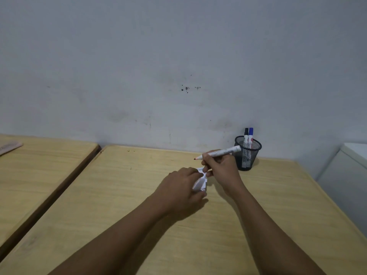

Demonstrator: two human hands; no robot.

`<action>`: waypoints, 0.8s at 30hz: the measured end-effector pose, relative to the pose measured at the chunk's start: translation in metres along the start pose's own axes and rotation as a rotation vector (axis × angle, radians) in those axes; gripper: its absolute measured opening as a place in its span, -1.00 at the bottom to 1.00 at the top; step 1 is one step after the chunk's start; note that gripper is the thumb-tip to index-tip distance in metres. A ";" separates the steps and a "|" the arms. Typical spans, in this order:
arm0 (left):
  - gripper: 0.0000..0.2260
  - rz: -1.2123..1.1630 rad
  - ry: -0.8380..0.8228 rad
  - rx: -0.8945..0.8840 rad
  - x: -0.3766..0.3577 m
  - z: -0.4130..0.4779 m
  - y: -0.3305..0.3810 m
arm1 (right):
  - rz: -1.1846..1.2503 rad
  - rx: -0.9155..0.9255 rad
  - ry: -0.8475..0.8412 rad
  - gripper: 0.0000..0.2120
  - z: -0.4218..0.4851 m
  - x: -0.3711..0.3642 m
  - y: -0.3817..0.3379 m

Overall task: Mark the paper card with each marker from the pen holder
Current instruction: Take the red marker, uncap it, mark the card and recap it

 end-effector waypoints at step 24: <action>-0.44 0.000 -0.088 0.019 -0.044 -0.017 -0.009 | -0.448 -0.003 0.024 -0.77 0.026 -0.007 0.053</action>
Point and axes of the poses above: each hand's wrist, its own z-axis towards the middle knuckle, its own x-axis out of the back of the hand, y = z × x, the point moved 4 cm from there along z, towards the middle knuckle, and after that the axes turned 2 degrees about x, right-handed, at the moved point
